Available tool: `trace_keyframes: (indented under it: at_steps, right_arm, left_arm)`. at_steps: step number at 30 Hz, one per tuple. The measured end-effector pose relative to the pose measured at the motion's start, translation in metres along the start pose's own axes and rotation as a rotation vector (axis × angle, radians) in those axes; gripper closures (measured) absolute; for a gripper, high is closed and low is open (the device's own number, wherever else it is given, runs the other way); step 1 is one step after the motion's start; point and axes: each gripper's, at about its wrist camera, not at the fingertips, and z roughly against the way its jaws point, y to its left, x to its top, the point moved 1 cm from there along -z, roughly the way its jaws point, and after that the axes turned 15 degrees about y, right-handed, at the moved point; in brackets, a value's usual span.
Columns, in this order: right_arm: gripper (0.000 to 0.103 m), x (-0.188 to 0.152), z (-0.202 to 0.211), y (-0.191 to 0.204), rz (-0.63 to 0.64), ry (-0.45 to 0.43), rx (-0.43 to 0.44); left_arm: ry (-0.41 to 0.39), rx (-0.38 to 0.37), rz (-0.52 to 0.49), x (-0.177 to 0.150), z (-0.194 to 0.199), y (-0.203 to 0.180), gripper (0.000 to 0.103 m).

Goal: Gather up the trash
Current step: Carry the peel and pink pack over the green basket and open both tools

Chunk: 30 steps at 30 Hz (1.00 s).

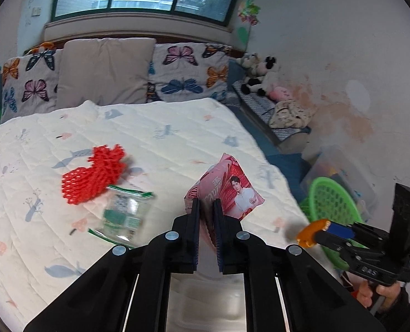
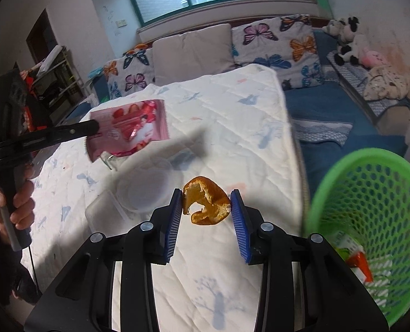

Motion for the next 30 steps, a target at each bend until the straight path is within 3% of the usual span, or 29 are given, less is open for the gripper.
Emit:
trace_keyframes:
  at_steps: [15, 26, 28, 30]
  right_arm:
    - [0.066, -0.061, 0.056, -0.081, -0.166, -0.037, -0.168]
    - [0.064, -0.093, 0.069, -0.135, -0.264, -0.028, -0.213]
    - [0.062, -0.096, 0.07, -0.141, -0.277, -0.029, -0.215]
    - [0.054, -0.098, 0.072, -0.147, -0.291, -0.033, -0.212]
  left_arm:
    - [0.023, -0.102, -0.157, -0.015, -0.006, -0.106, 0.093]
    - [0.089, -0.138, -0.242, -0.019, -0.038, -0.168, 0.093]
    - [0.105, -0.143, -0.252, -0.02, -0.045, -0.177, 0.093]
    - [0.116, -0.142, -0.261, -0.021, -0.05, -0.184, 0.093]
